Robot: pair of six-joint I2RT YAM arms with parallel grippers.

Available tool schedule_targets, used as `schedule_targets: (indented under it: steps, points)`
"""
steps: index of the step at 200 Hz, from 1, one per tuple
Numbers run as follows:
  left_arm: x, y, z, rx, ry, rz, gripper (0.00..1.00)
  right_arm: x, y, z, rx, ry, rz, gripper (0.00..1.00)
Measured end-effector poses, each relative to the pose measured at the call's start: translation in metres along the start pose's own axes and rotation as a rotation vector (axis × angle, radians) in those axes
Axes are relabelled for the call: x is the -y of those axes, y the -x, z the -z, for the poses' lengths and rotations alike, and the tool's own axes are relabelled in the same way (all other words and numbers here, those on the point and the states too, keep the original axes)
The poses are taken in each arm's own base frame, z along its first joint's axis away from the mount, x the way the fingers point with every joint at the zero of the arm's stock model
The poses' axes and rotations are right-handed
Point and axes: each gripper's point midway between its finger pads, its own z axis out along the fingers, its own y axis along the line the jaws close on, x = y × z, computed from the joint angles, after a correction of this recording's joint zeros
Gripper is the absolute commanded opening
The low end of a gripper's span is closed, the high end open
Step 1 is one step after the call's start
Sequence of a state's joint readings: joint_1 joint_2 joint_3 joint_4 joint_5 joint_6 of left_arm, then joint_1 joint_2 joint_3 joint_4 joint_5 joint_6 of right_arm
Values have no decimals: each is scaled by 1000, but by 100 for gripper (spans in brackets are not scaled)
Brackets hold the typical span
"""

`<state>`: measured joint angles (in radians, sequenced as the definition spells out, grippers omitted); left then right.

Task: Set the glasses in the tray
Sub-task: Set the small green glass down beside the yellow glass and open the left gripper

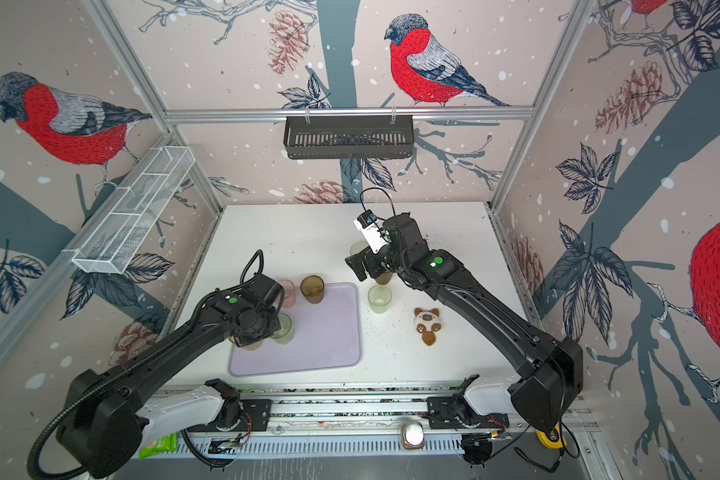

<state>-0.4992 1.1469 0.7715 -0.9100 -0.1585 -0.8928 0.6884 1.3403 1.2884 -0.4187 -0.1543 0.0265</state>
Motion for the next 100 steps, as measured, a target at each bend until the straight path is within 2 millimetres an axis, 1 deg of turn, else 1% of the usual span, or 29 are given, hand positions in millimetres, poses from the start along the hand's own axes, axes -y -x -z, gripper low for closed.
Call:
schedule_targets:
  steps: [25, 56, 78, 100]
  points:
    - [1, 2, 5, 6, -6, 1, 20, 0, 1, 1, 3, -1, 1, 99]
    - [6, 10, 15, 28, -24, 4, 23, -2, 6, 1, 10, 1, 4, 99]
    - [11, 14, 20, 39, -38, 6, 28, -1, 11, 3, 19, -2, 9, 99]
    - [13, 18, 26, 46, -46, 7, 35, -1, 13, 4, 22, -6, 9, 100]
